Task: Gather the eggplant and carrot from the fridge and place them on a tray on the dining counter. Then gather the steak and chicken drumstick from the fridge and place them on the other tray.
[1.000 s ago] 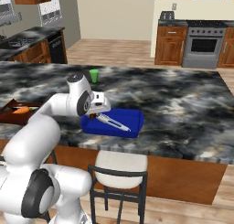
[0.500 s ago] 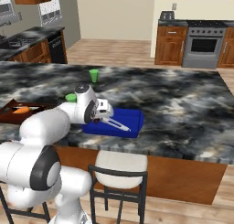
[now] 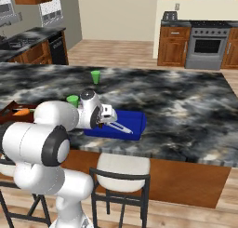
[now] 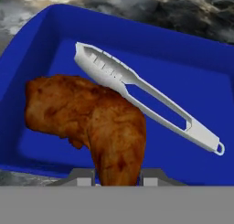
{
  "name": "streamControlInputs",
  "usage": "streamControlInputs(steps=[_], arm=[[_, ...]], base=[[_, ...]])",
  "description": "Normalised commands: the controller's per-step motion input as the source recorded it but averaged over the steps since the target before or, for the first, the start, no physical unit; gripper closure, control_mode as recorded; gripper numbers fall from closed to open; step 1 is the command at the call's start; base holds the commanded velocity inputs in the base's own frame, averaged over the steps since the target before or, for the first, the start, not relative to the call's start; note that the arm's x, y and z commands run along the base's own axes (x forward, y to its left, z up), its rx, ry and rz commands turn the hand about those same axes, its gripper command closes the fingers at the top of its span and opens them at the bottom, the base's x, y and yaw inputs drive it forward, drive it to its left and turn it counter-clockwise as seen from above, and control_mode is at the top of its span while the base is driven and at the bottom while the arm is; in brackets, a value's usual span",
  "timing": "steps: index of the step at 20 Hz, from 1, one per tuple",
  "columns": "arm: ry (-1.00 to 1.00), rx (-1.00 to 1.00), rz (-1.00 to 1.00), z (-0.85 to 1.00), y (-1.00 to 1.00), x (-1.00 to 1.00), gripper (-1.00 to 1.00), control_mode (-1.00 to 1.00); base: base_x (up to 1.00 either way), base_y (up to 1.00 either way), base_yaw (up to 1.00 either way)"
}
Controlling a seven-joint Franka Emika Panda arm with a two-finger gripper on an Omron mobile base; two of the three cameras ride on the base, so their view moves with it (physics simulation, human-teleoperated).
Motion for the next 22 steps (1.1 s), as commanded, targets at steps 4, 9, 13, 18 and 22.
streamControlInputs(steps=[4, 9, 13, 18, 22], arm=[[0.0, 0.0, 0.0, -0.23, 0.0, 0.27, 1.0, -1.0], [0.0, 0.01, 0.0, -0.19, 0.0, 0.31, 1.0, -1.0], [0.01, 0.01, 0.0, -0.15, 0.0, 0.38, 1.0, -1.0], [0.04, 0.0, 0.0, -0.24, 0.0, 0.33, 1.0, -1.0], [0.04, 0.0, 0.0, -0.28, 0.0, 0.27, 1.0, -1.0]], base=[[0.0, 0.0, 0.0], [0.0, 0.0, 0.0], [0.0, 0.0, 0.0], [0.0, 0.0, 0.0], [0.0, 0.0, 0.0]])
